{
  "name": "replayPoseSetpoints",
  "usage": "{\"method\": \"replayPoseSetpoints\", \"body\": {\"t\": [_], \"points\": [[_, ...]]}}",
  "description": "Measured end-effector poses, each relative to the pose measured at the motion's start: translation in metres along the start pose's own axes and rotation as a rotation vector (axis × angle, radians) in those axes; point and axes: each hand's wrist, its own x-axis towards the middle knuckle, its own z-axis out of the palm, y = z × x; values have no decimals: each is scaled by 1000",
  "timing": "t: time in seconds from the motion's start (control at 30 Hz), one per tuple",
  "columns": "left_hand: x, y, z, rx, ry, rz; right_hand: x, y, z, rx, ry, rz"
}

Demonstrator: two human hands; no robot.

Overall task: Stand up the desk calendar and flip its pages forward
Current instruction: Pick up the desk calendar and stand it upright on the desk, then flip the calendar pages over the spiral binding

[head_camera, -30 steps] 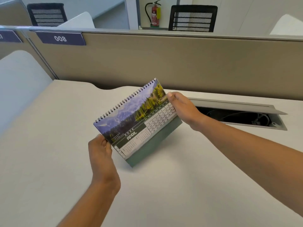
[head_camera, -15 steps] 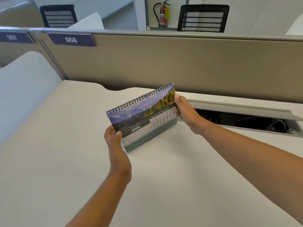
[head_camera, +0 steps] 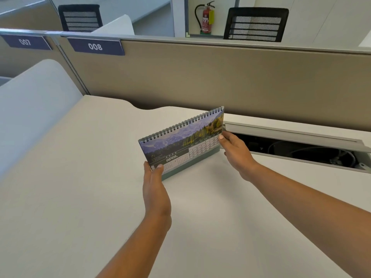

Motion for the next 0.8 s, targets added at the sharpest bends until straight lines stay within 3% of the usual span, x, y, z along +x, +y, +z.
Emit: {"method": "replayPoseSetpoints", "body": {"t": [0.27,0.63,0.8], "points": [[-9,5,2,-5,-6,-8,-10,-13,2,-3,-16,-2],[-22,15,-4,30,164,-13,-9,-13,-10,-50,107,-54],[-29,14,-23,174,18,-5,-15,-21,-35,-105,98,-59]]}}
